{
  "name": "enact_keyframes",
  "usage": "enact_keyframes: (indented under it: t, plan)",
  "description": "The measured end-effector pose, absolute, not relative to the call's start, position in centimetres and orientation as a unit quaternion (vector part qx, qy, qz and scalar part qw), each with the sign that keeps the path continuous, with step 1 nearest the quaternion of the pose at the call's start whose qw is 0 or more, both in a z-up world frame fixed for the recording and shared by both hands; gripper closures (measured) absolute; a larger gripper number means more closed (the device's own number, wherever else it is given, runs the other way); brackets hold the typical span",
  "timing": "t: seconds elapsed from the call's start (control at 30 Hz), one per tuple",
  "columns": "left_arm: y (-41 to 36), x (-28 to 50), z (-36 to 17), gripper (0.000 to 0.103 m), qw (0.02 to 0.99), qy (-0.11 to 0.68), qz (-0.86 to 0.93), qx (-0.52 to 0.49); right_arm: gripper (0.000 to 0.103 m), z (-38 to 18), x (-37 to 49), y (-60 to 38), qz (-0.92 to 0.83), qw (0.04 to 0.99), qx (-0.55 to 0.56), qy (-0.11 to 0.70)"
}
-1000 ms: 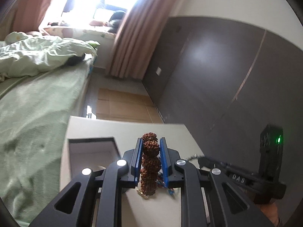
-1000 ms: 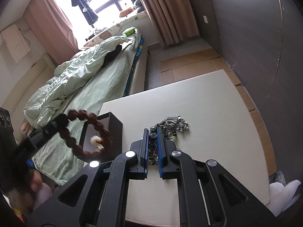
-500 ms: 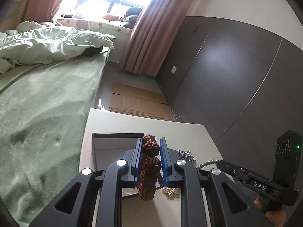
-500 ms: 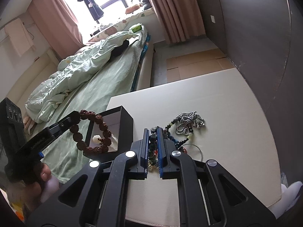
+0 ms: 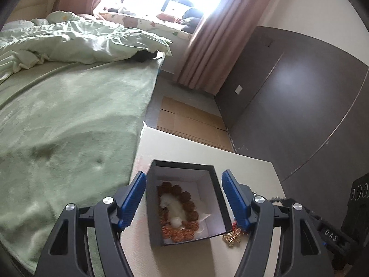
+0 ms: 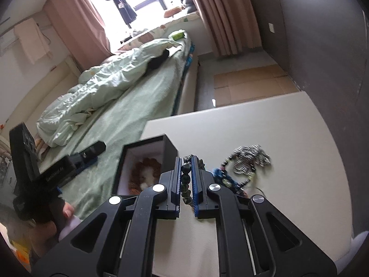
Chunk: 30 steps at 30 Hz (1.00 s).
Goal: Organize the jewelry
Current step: 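Lower the dark bead strand into the black box and open the right gripper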
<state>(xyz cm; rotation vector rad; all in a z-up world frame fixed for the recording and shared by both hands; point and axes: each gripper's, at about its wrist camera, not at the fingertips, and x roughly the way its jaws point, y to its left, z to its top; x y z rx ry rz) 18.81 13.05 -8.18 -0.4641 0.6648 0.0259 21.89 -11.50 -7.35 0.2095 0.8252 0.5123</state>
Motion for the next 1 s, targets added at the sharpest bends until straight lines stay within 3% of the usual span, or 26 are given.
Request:
enact_keyframes:
  t: [0.87,0.9,0.93,1.0]
  plan:
    - [14.5,16.8,-8.1,0.035,0.916,0.342,0.037,-0.206,0.092,-8.1,25.9,-1.4,0.306,0.854,0.048,0.417]
    - [14.5,16.8,-8.1,0.033,0.916,0.342,0.037,-0.205,0.076,-8.2,26.0,-1.4,0.307,0.851,0.046,0.423]
    - [14.4,16.9,-8.1,0.032,0.916,0.342,0.038,-0.203,0.044,-8.3,26.0,-1.5,0.303,0.85,0.046,0.428]
    - [14.3,17.0,-8.1,0.03,0.917,0.343,0.039,-0.202,0.024,-7.8,25.6,-2.5,0.289,0.861,0.062,0.413]
